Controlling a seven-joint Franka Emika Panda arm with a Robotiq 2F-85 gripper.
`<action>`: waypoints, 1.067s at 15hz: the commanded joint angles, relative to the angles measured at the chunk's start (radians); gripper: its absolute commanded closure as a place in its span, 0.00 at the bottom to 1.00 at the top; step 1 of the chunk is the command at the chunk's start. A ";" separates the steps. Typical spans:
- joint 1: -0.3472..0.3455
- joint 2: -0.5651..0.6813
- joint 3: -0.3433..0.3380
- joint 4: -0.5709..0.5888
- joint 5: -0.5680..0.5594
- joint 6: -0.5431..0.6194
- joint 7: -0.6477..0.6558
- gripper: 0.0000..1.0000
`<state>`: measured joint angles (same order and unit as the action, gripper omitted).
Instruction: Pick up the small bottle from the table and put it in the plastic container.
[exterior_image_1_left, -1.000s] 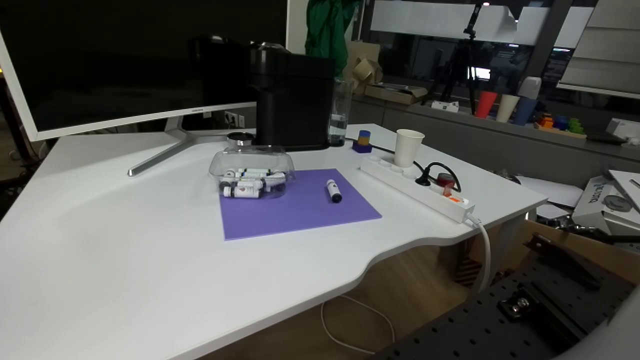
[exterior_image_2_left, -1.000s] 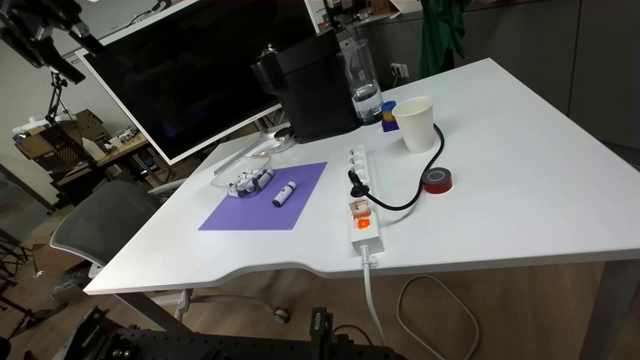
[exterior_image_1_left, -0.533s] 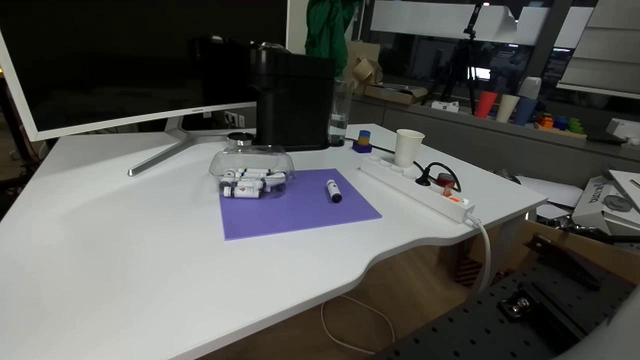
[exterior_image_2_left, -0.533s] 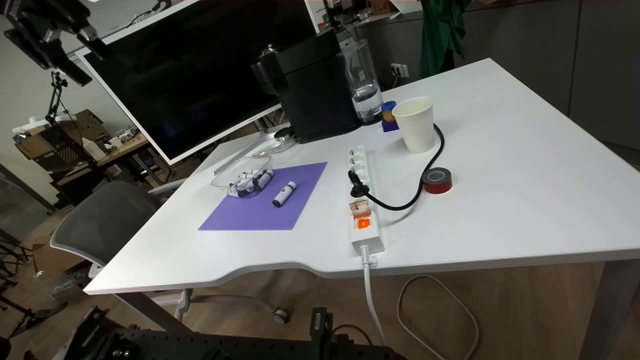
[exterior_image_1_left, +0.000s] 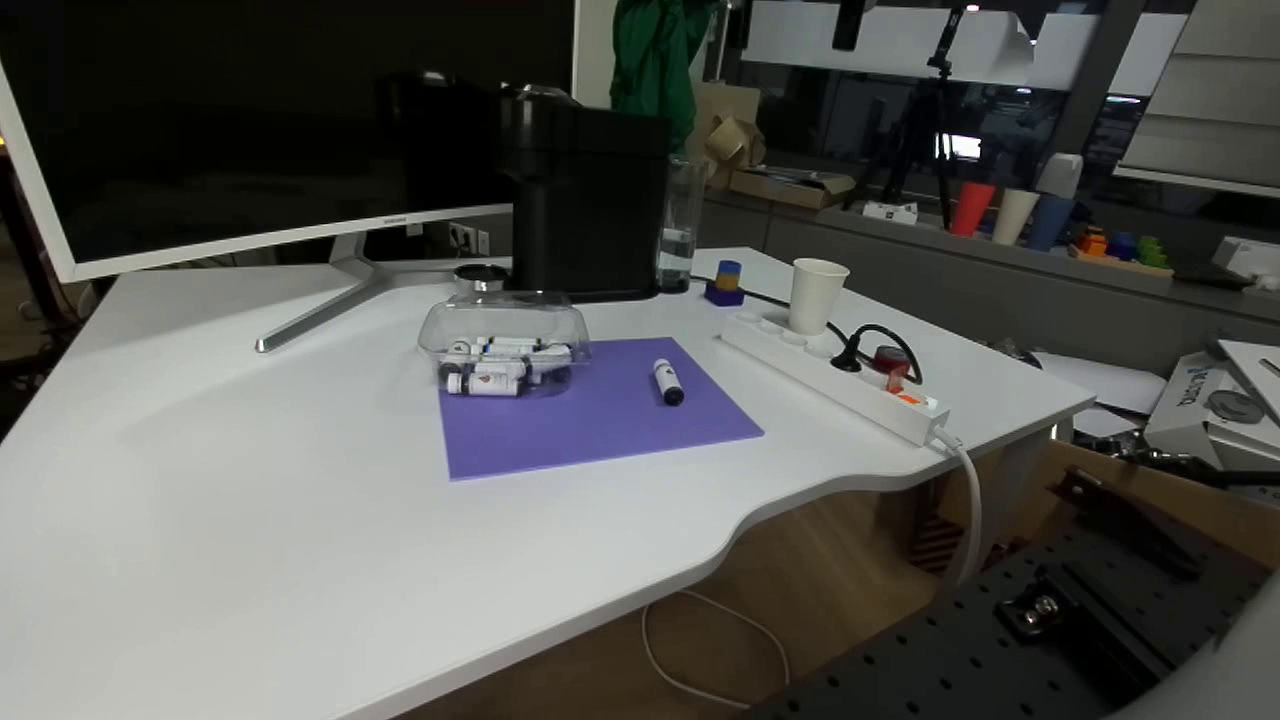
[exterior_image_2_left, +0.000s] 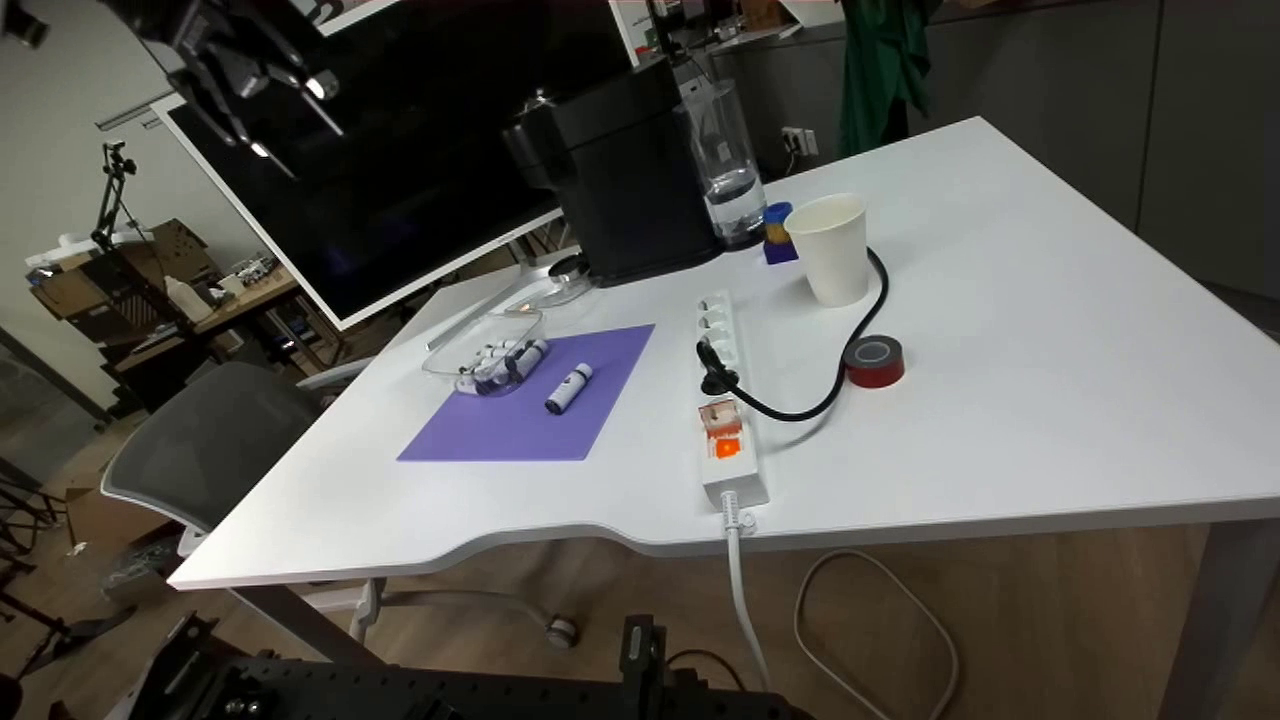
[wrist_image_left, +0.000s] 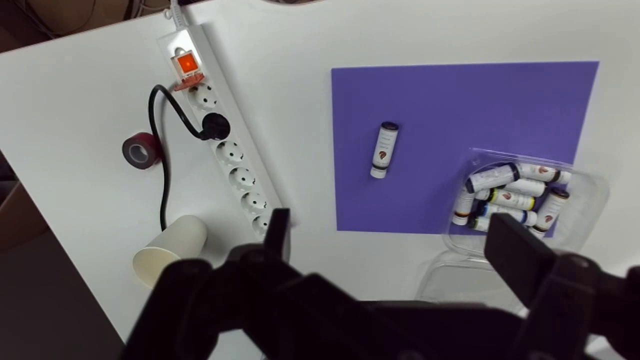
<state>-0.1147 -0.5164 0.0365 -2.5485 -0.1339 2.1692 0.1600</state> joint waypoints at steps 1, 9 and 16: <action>-0.011 0.153 -0.038 0.033 -0.045 0.110 -0.057 0.00; 0.025 0.315 -0.048 0.050 -0.027 0.209 -0.109 0.00; 0.014 0.427 -0.059 0.070 -0.011 0.366 -0.041 0.00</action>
<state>-0.1017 -0.1630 -0.0052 -2.4922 -0.1531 2.4369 0.0682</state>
